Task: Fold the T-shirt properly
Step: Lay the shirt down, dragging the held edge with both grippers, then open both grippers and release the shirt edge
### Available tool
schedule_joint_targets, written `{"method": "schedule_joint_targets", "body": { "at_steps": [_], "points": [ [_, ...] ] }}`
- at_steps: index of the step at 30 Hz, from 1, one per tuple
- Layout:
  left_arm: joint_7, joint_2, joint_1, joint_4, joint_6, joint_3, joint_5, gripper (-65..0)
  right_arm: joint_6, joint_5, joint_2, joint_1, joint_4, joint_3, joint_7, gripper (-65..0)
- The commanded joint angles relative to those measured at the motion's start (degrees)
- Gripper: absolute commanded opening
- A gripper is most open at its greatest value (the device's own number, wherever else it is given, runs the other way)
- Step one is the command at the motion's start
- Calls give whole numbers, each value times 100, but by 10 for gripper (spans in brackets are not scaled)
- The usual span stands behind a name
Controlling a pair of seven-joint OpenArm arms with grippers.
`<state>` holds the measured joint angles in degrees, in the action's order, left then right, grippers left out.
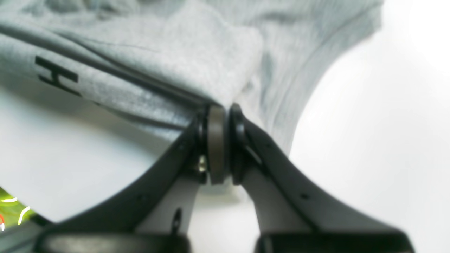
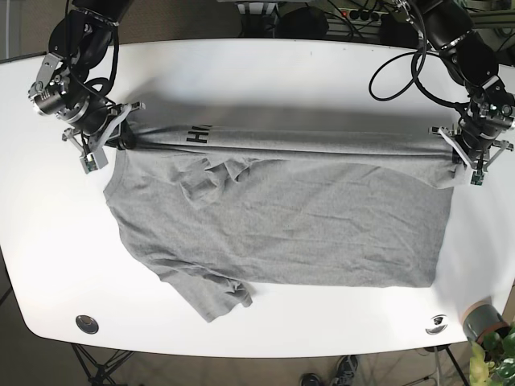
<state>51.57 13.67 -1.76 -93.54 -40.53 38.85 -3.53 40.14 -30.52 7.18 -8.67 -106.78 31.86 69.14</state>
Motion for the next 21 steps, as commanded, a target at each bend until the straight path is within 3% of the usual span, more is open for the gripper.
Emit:
{"method": "schedule_joint_targets", "body": {
  "at_steps": [1,8,17,19,21],
  "points": [
    [-71,105,-48,-92,53,31,15,-650,-14,-38,104,-193,-236,36,-114,-625],
    [-71,123,-171,-84,53,40,32,-642,-14,-38,130,-632,-262,19,-114,-625],
    [-71,132,-294,-84,53,75,23,-275,-14,-3,130,-922,-280,19,-114,-623],
    [-71,132,-277,-84,53,207,15,-257,-14,-20,148,-958,-377,19,-114,-618],
    [-71,132,-268,-92,53,427,-38,-251,-14,-3,209,-984,-588,28,-114,-555]
  ]
}}
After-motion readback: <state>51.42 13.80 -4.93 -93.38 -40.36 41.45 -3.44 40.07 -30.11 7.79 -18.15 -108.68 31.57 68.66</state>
